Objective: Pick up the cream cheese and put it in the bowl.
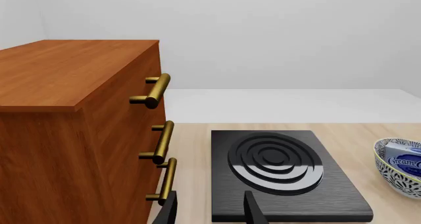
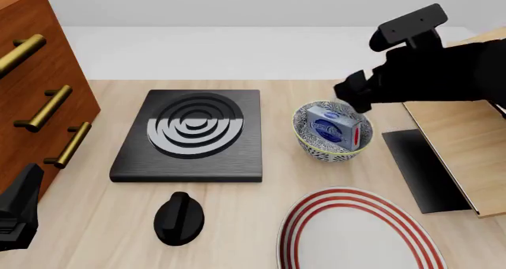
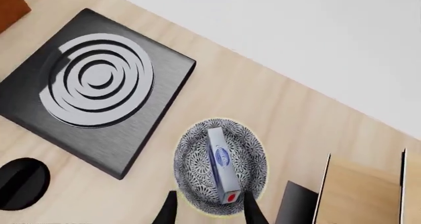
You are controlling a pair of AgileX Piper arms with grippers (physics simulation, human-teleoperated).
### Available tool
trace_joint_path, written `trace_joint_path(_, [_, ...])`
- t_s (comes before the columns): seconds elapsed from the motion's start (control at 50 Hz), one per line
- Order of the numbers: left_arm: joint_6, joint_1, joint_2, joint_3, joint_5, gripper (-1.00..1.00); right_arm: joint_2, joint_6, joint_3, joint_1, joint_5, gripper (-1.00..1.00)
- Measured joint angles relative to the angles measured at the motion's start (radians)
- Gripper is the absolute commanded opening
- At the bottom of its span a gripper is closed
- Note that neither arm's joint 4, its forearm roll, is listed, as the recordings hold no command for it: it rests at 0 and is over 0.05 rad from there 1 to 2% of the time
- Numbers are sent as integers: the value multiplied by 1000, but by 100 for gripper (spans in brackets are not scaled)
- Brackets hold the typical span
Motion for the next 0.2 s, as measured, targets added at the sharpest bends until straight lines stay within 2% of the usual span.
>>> trace_joint_path(0.2, [0, 0, 0, 0, 0, 100, -148, 42, 89, 32, -40, 100])
